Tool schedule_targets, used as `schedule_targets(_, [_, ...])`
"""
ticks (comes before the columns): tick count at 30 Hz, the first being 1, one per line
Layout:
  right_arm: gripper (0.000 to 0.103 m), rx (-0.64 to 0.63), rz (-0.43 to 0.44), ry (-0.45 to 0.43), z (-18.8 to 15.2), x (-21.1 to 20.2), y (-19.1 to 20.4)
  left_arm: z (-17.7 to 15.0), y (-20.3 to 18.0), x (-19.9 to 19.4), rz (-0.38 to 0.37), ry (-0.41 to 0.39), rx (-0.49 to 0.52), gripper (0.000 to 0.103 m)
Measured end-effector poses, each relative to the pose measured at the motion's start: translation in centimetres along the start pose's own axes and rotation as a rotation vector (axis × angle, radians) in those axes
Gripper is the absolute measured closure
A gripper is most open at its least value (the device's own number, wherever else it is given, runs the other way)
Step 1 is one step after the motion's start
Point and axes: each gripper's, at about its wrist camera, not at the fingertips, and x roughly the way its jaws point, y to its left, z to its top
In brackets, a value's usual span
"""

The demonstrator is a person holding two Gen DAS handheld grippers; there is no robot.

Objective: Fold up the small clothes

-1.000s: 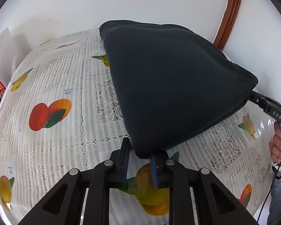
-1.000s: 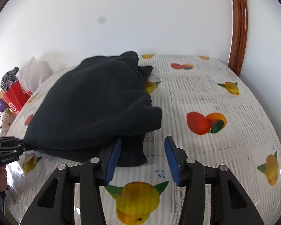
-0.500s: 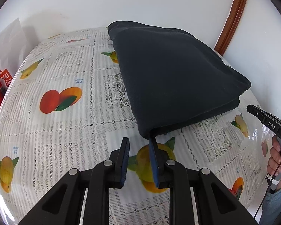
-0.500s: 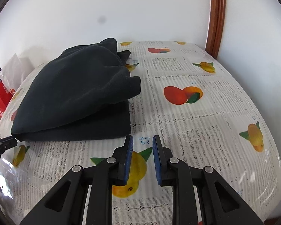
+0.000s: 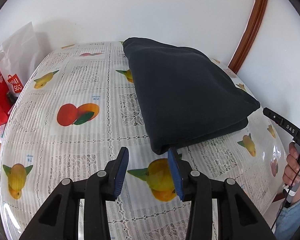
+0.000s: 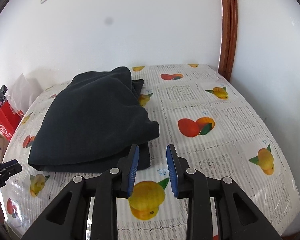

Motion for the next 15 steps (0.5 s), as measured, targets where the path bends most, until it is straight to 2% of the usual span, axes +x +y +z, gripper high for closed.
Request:
schedule_targets(3, [0.075, 0.016, 0.008, -0.050, 1.0, 0.4, 0.2, 1.0, -0.2, 0.8, -0.017, -0.001, -0.003, 0.065])
schedule_targets(6, [0.075, 0.028, 0.015, -0.054, 1.8, 1.9, 0.5, 2.1, -0.4, 1.4, -0.019, -0.002, -0.002, 0.065])
schedule_targets(9, [0.075, -0.002, -0.036, -0.010, 2.0, 4.4, 0.8, 2.7, -0.3, 2.2, -0.006, 0.002, 0.012, 0.065])
schedule_targets(12, [0.076, -0.022, -0.072, 0.072, 1.0, 6.6, 0.5, 2.7, 0.2, 3.2, 0.004, 0.026, 0.020, 0.064])
schedule_targets(15, [0.076, 0.000, -0.066, 0.064, 0.1, 6.6, 0.0, 2.7, 0.7, 3.7, -0.006, 0.035, 0.012, 0.059])
